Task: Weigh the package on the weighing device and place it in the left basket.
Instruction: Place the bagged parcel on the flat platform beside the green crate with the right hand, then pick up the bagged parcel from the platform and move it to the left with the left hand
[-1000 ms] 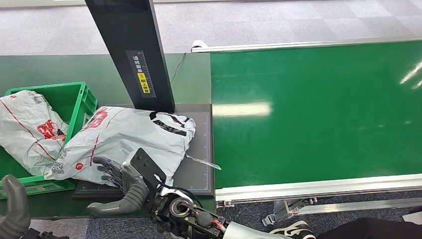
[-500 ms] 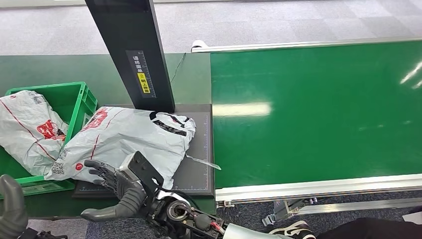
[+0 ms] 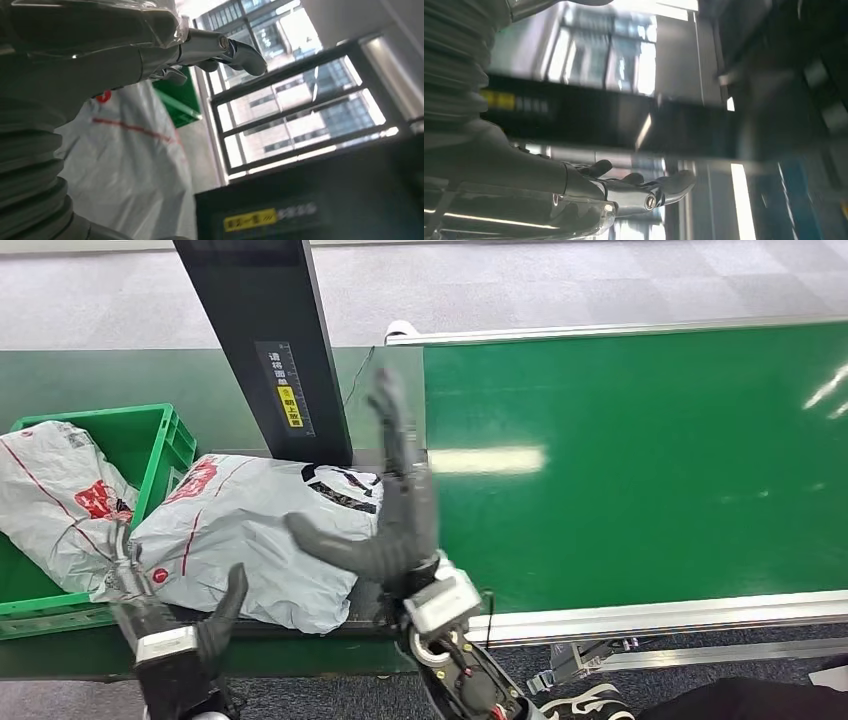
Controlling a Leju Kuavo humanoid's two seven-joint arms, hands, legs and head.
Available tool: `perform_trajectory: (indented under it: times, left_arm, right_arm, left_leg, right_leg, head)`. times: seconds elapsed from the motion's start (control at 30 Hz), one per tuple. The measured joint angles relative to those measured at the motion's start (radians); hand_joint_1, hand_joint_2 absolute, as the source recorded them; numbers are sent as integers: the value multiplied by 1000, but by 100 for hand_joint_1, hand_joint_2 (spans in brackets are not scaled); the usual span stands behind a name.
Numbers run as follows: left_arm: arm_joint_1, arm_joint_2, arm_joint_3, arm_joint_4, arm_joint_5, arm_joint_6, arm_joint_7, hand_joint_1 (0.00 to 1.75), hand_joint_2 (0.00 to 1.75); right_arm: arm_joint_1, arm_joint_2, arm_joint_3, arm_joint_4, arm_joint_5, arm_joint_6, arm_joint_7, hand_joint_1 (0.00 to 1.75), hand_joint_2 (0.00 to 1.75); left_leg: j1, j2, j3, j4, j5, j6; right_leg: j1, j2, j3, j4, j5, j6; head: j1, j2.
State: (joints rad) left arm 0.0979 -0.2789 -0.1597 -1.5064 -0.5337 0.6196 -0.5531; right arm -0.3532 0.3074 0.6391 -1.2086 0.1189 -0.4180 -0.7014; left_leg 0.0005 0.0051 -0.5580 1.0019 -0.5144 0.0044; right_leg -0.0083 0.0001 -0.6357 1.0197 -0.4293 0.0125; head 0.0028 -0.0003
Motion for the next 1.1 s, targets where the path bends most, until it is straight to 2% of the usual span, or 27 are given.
perform_trajectory:
  times: [0.13,0.27,0.43,0.6,0.9,1.1]
  left_arm:
    - [-18,9,0,75,-57,-33,39,0,175]
    - [-32,14,-1,120,-95,-67,66,0,175]
    - [-76,14,-26,225,-150,-130,105,0,175]
    - [-173,16,-31,417,-163,-138,112,0,175]
    - [-387,44,12,799,-146,-128,107,0,175]
    - [-454,56,32,923,-153,-108,103,0,175]
  right_arm:
    - [112,-28,-81,-189,58,-196,0,0,175]
    - [196,-47,-146,-294,88,-262,0,0,175]
    - [277,-68,-203,-372,88,-266,0,0,175]
    - [338,-92,-211,-438,69,-266,0,0,175]
    - [344,-129,-200,-450,-31,-201,0,0,175]
    - [344,-139,-200,-450,-44,-167,0,0,175]
  left_leg:
    - [0,0,-1,0,-1,-1]
    - [0,0,-1,0,-1,-2]
    - [1,0,0,0,-1,-2]
    - [1,0,0,0,-1,-2]
    - [1,-1,2,0,-1,-2]
    - [1,-1,7,-1,-2,-2]
  right_leg:
    - [0,0,-1,0,-1,0]
    - [1,0,-1,0,-1,0]
    - [1,0,-1,0,-1,0]
    - [1,0,0,0,-1,0]
    - [1,0,3,1,-1,0]
    - [1,0,9,0,-2,-1]
  head:
    - [0,0]
    - [0,0]
    - [0,0]
    - [0,0]
    - [0,0]
    - [0,0]
